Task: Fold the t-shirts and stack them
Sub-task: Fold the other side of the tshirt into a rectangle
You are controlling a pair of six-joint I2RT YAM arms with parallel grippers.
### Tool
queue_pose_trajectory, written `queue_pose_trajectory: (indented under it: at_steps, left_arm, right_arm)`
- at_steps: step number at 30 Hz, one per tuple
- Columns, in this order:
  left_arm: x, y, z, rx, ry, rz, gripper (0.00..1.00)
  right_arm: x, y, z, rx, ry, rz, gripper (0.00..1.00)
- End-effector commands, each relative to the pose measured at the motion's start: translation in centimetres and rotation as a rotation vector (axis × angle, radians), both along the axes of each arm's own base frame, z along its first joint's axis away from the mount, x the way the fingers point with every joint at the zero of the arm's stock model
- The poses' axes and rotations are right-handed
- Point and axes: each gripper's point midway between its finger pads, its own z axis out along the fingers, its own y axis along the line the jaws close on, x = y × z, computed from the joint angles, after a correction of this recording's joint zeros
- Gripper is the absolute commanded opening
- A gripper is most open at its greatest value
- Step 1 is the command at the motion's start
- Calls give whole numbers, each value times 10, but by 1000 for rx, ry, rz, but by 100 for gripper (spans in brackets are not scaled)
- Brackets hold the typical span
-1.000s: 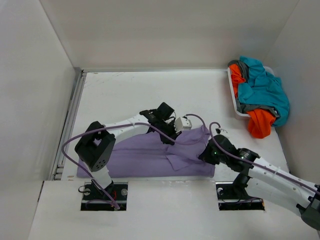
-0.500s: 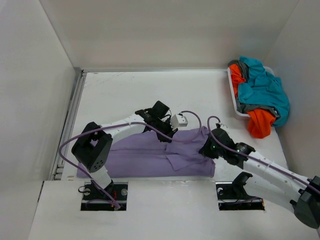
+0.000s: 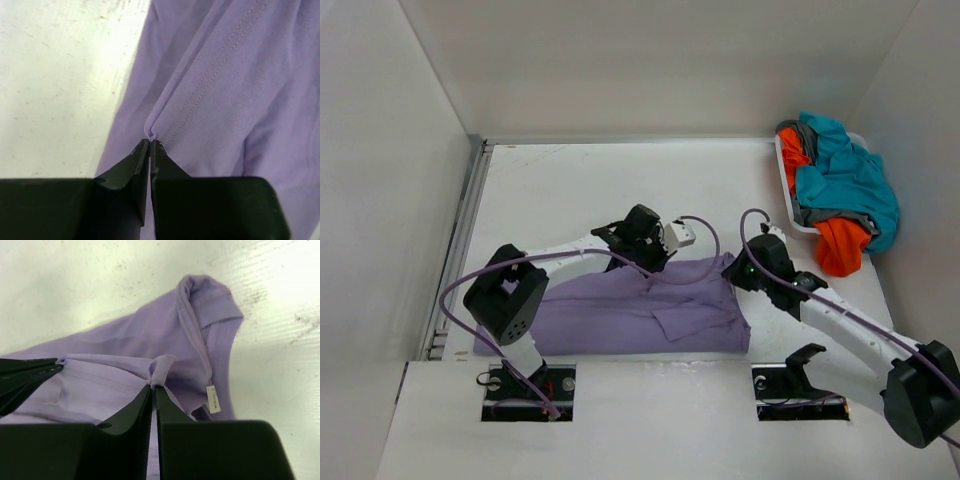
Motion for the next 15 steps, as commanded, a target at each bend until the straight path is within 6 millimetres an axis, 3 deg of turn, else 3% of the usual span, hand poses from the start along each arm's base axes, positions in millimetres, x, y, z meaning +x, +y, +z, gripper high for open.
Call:
queue_pose_trajectory:
  at_steps: [1, 6, 10, 15]
  left_arm:
    - [12, 0, 15, -18, -88, 65, 0]
    - [13, 5, 15, 10, -125, 103, 1]
    - [16, 13, 12, 51, -171, 153, 4]
    - [15, 18, 6, 102, -225, 172, 9]
  right_arm:
    - [15, 0, 7, 12, -57, 2, 11]
    - [16, 2, -6, -7, -11, 5, 14]
    - [15, 0, -17, -27, 29, 3, 31]
    - [9, -8, -8, -30, 13, -17, 39]
